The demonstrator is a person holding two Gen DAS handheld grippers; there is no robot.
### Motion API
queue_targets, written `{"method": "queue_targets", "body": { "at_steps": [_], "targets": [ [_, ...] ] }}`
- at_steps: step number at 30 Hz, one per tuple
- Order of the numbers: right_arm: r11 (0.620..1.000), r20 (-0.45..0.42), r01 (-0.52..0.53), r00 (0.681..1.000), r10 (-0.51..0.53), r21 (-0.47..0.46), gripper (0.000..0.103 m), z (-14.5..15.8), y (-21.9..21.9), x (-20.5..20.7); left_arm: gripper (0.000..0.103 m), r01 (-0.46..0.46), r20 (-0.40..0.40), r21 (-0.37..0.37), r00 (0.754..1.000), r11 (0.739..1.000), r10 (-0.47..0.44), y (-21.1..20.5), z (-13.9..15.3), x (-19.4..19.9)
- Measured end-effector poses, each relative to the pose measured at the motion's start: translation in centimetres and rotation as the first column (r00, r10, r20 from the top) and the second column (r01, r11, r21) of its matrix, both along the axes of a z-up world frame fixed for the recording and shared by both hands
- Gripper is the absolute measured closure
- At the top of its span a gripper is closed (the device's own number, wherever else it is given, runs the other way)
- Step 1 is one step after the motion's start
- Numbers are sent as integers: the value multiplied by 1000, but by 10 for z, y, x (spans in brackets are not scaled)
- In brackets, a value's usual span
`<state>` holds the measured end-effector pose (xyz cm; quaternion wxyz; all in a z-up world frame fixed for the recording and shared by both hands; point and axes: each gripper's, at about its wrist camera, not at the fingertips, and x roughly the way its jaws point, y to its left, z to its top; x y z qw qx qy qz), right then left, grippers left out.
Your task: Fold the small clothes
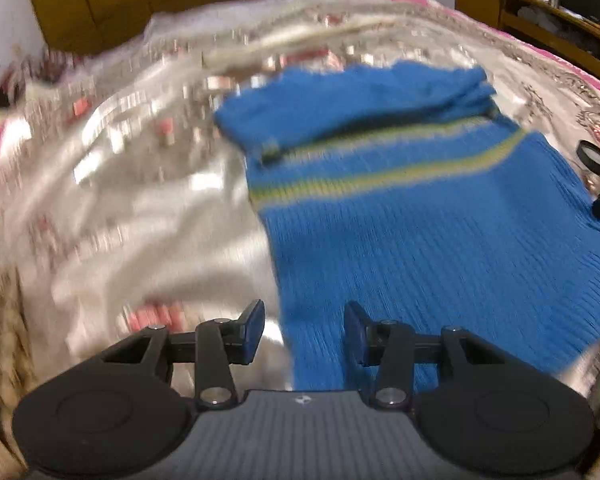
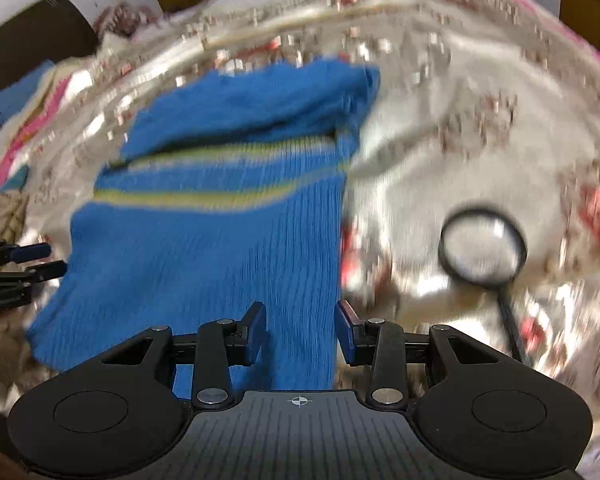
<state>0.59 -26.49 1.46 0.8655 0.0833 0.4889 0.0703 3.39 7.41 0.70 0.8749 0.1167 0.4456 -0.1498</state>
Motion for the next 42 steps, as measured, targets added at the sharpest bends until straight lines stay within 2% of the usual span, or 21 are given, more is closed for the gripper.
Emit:
{"method": "queue_targets", "body": {
  "at_steps": [2, 4, 12, 15, 17, 18, 19, 22, 24, 27, 31, 35, 39, 42],
  "targets": [
    [1000, -30, 12, 999, -11, 24, 66, -6, 1, -3, 53, -18, -59, -29, 998, 999, 17, 4, -5, -6],
    [998, -51, 17, 999, -14, 60, 64, -11, 1, -6, 53, -26, -83, -33, 996, 999, 23, 5, -10, -11],
    [996, -69, 16, 998, -10, 90, 63, -13, 0, -12, 54, -89, -206, -87, 976, 992, 70, 12, -13, -3],
    [993, -93, 27, 995, -17, 111, 63, -18, 0, -9, 62, -95, -220, -95, 973, 991, 73, 10, -12, -4],
    [990, -107, 29, 994, -14, 135, 63, -20, -2, -6, 71, -97, -237, -104, 969, 990, 70, 9, -12, -3],
    [988, -113, 30, 994, -13, 153, 63, -21, -3, -4, 80, -95, -252, -116, 966, 989, 63, 9, -13, -3],
    [985, -117, 31, 993, -11, 170, 66, -22, -3, -3, 85, -96, -265, -125, 962, 987, 60, 8, -14, -2],
    [962, -115, 50, 993, -20, 267, 87, -22, -10, -2, 88, -99, -268, -128, 962, 987, 62, 5, -12, -1],
    [930, -102, 72, 994, -38, 360, 89, -23, -17, -4, 89, -98, -260, -145, 964, 985, 58, 3, -11, -1],
    [891, -75, 95, 995, -68, 444, 90, -24, -22, -7, 89, -117, -260, -198, 964, 973, 63, 3, -8, 1],
    [831, -13, 102, 993, -114, 547, 91, -16, -27, -11, 89, -152, -240, -312, 968, 938, 77, 9, 5, 5],
    [776, 70, 93, 982, -174, 624, 91, 5, -36, -5, 89, -179, -222, -409, 971, 895, 93, 18, 22, 21],
    [730, 132, 83, 963, -233, 679, 91, 27, -44, 15, 89, -194, -189, -518, 976, 833, 110, 29, 39, 45],
    [690, 152, 90, 948, -281, 719, 92, 37, -57, 41, 89, -216, -184, -594, 974, 775, 130, 40, 43, 77]
  ]
}}
